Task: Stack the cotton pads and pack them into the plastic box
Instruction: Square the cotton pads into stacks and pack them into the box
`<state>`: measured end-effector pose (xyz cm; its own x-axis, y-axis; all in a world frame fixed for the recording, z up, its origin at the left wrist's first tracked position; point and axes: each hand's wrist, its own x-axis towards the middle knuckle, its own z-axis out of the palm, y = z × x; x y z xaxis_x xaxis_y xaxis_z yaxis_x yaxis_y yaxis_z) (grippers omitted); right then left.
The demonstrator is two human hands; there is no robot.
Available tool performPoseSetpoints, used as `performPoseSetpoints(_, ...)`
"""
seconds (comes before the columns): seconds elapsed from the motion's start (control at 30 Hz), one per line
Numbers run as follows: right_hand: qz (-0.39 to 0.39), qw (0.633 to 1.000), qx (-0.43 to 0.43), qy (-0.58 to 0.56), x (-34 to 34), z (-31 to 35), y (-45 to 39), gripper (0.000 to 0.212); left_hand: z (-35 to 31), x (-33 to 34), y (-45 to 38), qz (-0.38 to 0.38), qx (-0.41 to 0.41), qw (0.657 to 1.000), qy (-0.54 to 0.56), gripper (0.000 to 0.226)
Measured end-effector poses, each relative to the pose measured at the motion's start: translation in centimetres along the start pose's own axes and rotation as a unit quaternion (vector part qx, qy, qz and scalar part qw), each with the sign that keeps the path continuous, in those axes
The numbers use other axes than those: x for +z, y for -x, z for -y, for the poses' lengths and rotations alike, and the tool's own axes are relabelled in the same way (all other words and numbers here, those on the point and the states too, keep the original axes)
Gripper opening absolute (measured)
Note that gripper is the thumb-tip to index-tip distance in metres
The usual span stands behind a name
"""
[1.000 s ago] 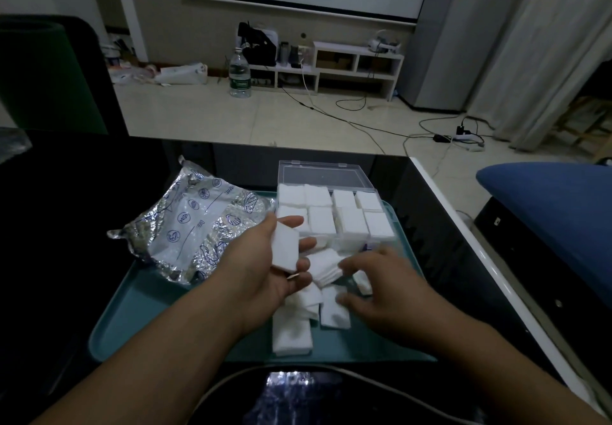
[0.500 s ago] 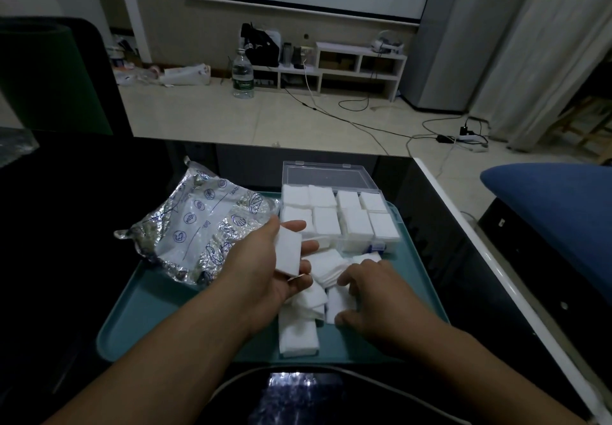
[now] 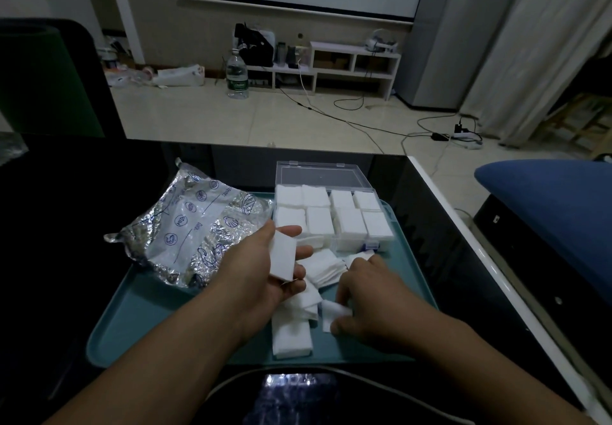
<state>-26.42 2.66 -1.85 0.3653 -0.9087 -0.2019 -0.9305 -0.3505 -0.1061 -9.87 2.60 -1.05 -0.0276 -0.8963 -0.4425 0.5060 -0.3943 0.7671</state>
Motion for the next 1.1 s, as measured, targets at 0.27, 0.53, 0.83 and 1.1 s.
performPoseSetpoints(0.27, -0.055, 0.88, 0.062, -0.467, -1.6, -0.8, 0.4, 0.027, 0.0, 0.3, 0.1, -0.014, 0.009, 1.0, -0.003, 0.04)
performPoseSetpoints(0.53, -0.174, 0.742, 0.021, -0.648, -2.5, 1.4, 1.4, 0.014, 0.7, 1.5, 0.9, -0.021, 0.03, 0.999, 0.028, 0.038)
performPoseSetpoints(0.83, -0.264, 0.868, 0.063, -0.417, 0.3, 3.4, 0.3, 0.012, 1.4, 1.9, 1.4, 0.038, 0.014, 0.995, 0.089, 0.046)
performPoseSetpoints(1.1, -0.238, 0.931, -0.144, -0.238, -1.3, 2.0, 1.1, 0.079, 1.4, 2.3, 1.5, 0.043, -0.011, 0.998, 0.055, 0.045)
